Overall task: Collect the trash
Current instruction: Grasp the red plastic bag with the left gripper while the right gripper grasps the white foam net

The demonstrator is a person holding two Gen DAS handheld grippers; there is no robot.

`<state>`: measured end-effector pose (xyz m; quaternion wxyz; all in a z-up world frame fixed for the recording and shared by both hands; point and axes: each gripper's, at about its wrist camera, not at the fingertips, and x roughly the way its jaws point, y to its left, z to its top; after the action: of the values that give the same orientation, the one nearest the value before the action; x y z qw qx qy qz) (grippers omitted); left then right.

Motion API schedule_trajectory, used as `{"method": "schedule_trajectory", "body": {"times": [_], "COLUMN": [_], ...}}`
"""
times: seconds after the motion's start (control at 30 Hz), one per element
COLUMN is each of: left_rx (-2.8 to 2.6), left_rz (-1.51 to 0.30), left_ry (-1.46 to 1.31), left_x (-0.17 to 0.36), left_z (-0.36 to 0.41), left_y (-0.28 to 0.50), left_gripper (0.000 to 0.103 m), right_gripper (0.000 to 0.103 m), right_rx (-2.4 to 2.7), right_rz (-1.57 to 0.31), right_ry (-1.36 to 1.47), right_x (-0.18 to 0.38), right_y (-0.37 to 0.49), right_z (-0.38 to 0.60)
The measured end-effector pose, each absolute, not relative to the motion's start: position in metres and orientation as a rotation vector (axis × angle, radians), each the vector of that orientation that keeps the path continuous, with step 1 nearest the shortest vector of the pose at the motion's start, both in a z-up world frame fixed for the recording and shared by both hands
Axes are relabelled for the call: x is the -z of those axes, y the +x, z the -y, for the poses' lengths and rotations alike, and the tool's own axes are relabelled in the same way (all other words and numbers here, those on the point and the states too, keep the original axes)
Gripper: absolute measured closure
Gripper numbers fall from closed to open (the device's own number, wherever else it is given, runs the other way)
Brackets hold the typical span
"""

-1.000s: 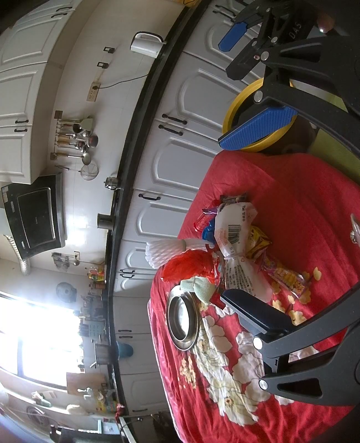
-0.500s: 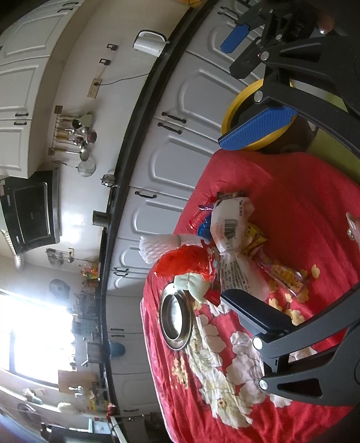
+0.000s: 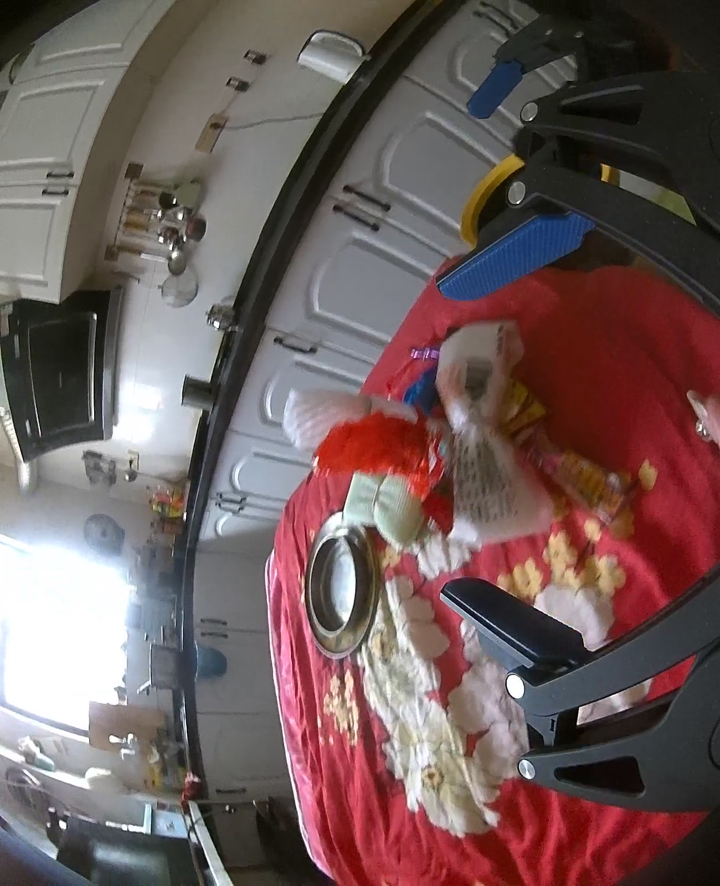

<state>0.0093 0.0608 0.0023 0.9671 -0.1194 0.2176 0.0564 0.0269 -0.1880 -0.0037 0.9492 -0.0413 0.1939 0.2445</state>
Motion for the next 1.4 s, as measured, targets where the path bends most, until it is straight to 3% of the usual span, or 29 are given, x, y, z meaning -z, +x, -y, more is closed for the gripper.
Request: {"method": "schedule_trajectory", "body": {"times": [0.4, 0.87, 1.13, 1.23, 1.4], "left_rx": [-0.078, 0.011, 0.158, 0.204, 0.220], "left_rz": [-0.440, -0.606, -0.663, -0.687, -0.706], "left_ry": [-0.263, -0.293, -0.416, -0.479, -0.525], "left_x": [-0.013, -0.003, 0.001, 0.005, 0.012], "left_z": [-0.105, -0.117, -0.126, -0.129, -0.136], "left_y": [0.039, 0.119, 0.155, 0.166, 0.175], "left_gripper": [0.011, 0.011, 0.035, 0.035, 0.045], "right_gripper": [0.006, 0.006, 0.007, 0.014, 0.024], "right_rx": [-0.624, -0.722, -0.799, -0.845, -0.898], "right_rz": [-0.373, -0.425, -0.493, -0.531, -0.565], "right_ry": [-0.088, -0.135, -0.111, -0.101, -0.139], "right_x": [-0.022, -0.032, -0.017, -0.010, -0.001], "right_y": [0.083, 0.176, 0.211, 0.225, 0.236], "right_z": [0.162, 0.124, 0.108, 0.101, 0.086]}}
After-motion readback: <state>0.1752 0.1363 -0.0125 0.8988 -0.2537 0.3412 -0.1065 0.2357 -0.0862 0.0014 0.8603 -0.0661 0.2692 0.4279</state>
